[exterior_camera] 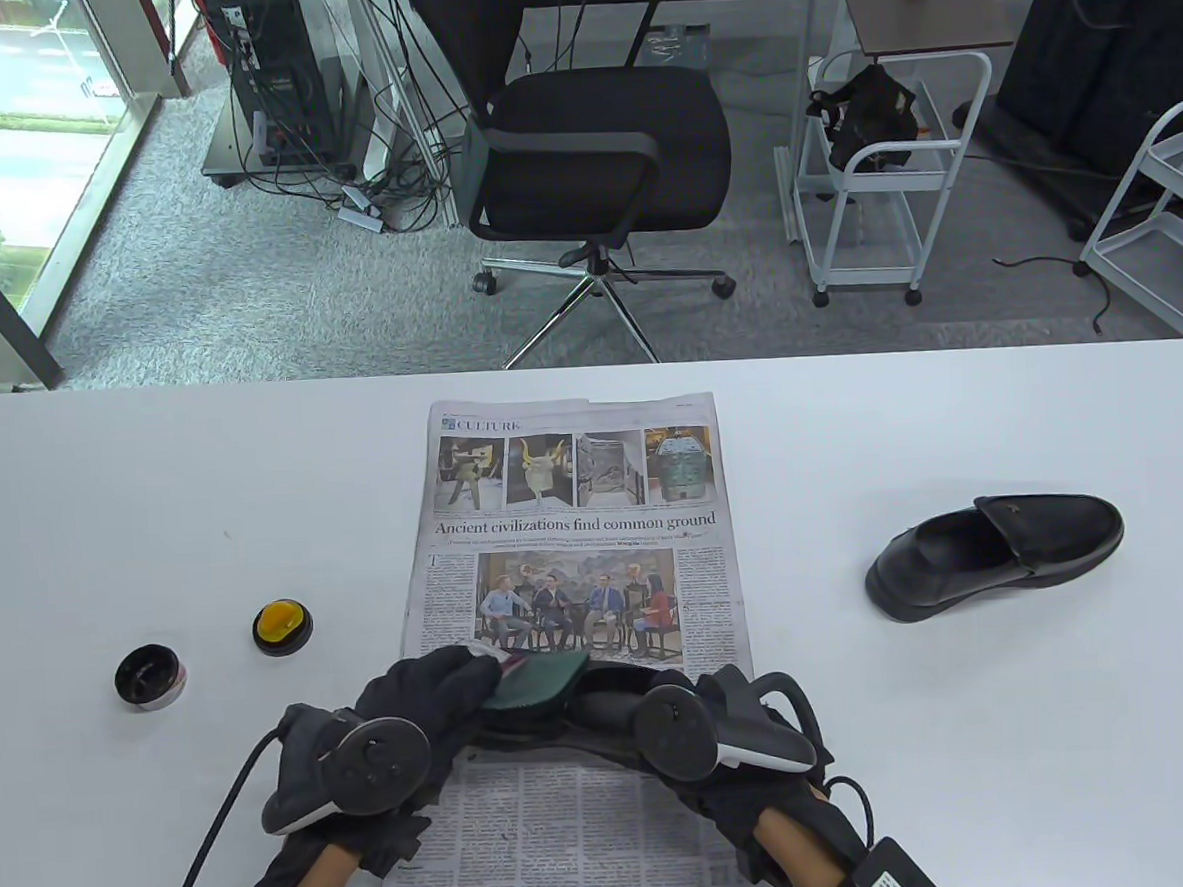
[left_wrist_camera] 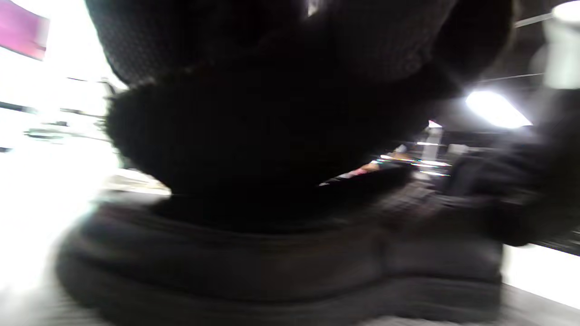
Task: Dip and apply built-in sponge shoe polish on shoes
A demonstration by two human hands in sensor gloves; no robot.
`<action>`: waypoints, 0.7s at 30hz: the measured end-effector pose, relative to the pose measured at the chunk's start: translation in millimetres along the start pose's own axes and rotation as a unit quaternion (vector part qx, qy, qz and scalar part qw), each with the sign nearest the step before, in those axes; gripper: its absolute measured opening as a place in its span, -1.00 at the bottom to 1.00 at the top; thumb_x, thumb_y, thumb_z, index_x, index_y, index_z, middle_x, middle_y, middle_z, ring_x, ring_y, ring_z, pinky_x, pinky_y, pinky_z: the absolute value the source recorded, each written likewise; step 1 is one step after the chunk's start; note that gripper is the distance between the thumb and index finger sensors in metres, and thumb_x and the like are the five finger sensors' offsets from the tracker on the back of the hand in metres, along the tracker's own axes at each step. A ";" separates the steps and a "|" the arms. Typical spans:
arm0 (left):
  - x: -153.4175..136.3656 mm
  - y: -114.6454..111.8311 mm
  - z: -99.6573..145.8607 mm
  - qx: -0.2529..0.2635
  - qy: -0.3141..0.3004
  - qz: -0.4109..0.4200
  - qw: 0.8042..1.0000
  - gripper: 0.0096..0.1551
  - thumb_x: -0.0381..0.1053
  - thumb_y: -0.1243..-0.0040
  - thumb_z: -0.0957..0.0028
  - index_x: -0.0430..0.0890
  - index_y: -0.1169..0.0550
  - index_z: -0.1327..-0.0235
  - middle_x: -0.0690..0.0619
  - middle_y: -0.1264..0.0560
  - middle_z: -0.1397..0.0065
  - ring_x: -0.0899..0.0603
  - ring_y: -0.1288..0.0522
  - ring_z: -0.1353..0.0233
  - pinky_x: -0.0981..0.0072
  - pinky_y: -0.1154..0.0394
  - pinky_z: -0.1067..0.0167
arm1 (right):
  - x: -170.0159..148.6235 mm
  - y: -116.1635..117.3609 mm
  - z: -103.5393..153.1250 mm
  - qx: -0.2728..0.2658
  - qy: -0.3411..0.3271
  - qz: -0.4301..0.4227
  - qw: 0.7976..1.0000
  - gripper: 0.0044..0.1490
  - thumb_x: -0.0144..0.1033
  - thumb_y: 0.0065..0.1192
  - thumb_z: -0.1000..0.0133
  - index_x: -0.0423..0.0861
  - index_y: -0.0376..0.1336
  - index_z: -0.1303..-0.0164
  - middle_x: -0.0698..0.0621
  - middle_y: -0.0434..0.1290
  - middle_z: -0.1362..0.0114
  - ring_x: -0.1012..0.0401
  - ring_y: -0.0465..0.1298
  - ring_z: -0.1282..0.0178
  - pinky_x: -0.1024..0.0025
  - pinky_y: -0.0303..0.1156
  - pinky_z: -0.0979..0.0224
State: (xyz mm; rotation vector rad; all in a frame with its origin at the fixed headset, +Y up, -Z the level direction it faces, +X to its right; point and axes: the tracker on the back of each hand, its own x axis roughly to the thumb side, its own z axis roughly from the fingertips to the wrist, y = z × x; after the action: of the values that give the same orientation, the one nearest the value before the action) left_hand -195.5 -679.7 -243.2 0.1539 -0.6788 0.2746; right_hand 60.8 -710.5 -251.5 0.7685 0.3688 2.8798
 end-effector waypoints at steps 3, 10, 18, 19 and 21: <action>11.6 -8.1 -4.5 -0.045 -0.019 -0.008 0.999 -0.51 0.07 -0.29 -0.16 0.04 -0.59 -0.35 -0.09 -0.50 -0.43 -0.27 -0.54 -0.34 -0.24 -0.46 -0.32 | -0.2 0.0 -0.1 -0.001 -0.001 0.000 1.000 -0.50 -0.18 0.20 -0.04 0.02 0.30 -0.19 -0.05 0.25 -0.43 -0.24 0.46 -0.18 -0.19 0.40 -0.27; -8.8 -1.4 -0.5 -0.121 0.010 -0.038 0.992 -0.49 0.03 -0.41 -0.12 0.01 -0.58 -0.34 0.00 -0.58 -0.26 -0.19 -0.60 -0.24 -0.22 -0.49 -0.31 | 0.0 0.3 0.1 -0.001 0.002 -0.005 1.000 -0.50 -0.18 0.21 -0.04 0.01 0.30 -0.19 -0.05 0.24 -0.43 -0.25 0.45 -0.18 -0.20 0.39 -0.28; -51.9 13.4 15.3 -0.084 0.129 -0.049 0.987 -0.54 0.03 -0.27 -0.21 -0.01 -0.51 -0.36 -0.02 -0.53 -0.29 -0.17 -0.59 -0.21 -0.21 -0.49 -0.29 | -0.1 0.3 0.1 -0.001 0.002 -0.004 1.000 -0.50 -0.18 0.20 -0.04 0.01 0.30 -0.20 -0.05 0.24 -0.43 -0.25 0.45 -0.18 -0.19 0.39 -0.28; -56.0 16.2 18.1 -0.058 0.151 -0.038 0.986 -0.54 0.03 -0.25 -0.23 -0.01 -0.49 -0.37 -0.02 -0.53 -0.31 -0.17 -0.60 -0.20 -0.20 -0.50 -0.29 | -0.1 0.4 0.2 -0.001 0.002 -0.004 1.000 -0.50 -0.18 0.20 -0.04 0.01 0.30 -0.20 -0.05 0.24 -0.43 -0.25 0.45 -0.18 -0.19 0.39 -0.28; -60.7 21.0 22.0 0.000 0.175 -0.034 0.984 -0.54 0.05 -0.20 -0.25 0.00 -0.46 -0.39 -0.03 -0.57 -0.36 -0.18 -0.66 -0.16 -0.19 -0.55 -0.24 | -0.1 0.3 0.1 -0.001 0.002 -0.003 1.000 -0.50 -0.18 0.20 -0.04 0.01 0.30 -0.20 -0.05 0.24 -0.43 -0.25 0.45 -0.18 -0.19 0.40 -0.27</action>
State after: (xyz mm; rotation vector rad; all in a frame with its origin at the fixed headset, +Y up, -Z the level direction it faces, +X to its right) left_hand -260.1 -676.9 -263.9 0.1246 -0.3228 0.2280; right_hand 60.9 -710.8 -251.4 0.7616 0.3693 2.8762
